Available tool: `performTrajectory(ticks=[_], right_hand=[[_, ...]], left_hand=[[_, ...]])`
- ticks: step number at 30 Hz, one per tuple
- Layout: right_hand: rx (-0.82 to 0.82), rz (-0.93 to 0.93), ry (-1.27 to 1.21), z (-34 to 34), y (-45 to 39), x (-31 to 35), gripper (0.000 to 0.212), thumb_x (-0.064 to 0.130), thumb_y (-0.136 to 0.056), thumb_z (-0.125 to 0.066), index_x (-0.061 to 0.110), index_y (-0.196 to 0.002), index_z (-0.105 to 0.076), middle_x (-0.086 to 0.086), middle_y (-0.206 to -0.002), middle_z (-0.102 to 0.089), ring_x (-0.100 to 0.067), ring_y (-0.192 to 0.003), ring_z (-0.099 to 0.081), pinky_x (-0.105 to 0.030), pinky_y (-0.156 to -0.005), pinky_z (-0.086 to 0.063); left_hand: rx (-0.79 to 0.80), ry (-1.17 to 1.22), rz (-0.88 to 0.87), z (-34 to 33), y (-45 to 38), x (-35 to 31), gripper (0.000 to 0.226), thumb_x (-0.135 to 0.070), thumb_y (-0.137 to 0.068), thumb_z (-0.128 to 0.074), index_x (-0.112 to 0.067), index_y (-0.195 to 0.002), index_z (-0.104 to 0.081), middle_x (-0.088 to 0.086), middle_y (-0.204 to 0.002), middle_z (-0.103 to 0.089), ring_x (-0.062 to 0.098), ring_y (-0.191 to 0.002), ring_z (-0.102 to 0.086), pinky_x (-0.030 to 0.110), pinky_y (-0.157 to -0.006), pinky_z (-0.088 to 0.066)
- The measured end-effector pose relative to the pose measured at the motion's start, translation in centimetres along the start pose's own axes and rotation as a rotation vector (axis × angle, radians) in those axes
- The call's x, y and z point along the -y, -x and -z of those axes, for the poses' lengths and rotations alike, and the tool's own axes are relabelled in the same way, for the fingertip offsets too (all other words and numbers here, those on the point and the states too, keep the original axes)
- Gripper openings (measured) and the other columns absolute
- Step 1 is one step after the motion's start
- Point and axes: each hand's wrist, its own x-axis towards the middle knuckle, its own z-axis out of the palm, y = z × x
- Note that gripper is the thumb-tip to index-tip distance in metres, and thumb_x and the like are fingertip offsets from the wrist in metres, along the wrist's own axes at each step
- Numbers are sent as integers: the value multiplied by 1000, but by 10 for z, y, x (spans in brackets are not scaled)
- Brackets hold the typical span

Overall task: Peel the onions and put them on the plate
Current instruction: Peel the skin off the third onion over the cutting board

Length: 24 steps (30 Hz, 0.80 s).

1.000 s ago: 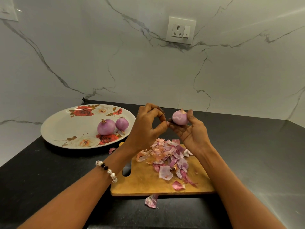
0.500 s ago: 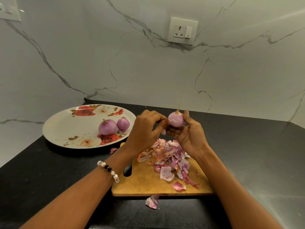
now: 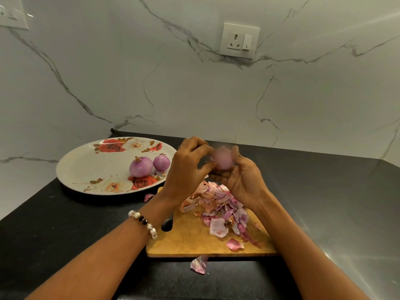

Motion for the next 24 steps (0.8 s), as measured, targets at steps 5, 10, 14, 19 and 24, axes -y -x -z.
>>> performTrajectory(ticks=[5, 10, 14, 19, 24], right_hand=[[1, 26, 23, 0, 0, 0, 67, 44, -92, -48, -5, -137, -45, -31, -124, -61, -35, -96, -68, -46, -81, -61], [8, 47, 56, 0, 1, 0, 58, 39, -97, -45, -6, -135, -46, -22, -101, -69, -30, -84, -71, -46, -78, -61], [-1, 49, 67, -1, 2, 0, 52, 36, -103, -41, -6, -133, -48, -22, -97, -69, -29, -81, -72, -41, -68, -62], [3, 26, 20, 2, 0, -1, 51, 38, -104, -40, -5, -129, -50, -24, -95, -69, -31, -79, -72, -40, -64, -62], [-62, 77, -9, 10, -1, 9, 46, 45, -103, -39, 5, -112, -59, -21, -87, -72, -29, -71, -72, -40, -64, -61]], left_hand=[[30, -23, -41, -2, -1, 0, 16, -16, -75, -76, -9, -87, -69, 8, -95, -59, 10, -93, -47, 5, -76, -38], [79, -90, -59, -2, -3, 5, 23, -31, -72, -73, -13, -84, -69, 8, -101, -57, 17, -98, -46, 26, -75, -42], [112, -122, -81, -4, -3, 4, 24, -33, -71, -73, -14, -83, -68, 9, -108, -56, 18, -103, -42, 29, -75, -41], [155, -154, -131, -6, 0, 3, 17, -32, -76, -66, -15, -76, -63, 9, -114, -53, 19, -106, -36, 36, -75, -43], [204, -147, -136, -9, 7, 1, 18, -28, -74, -74, -16, -75, -61, 5, -108, -54, 15, -105, -37, 39, -77, -44]])
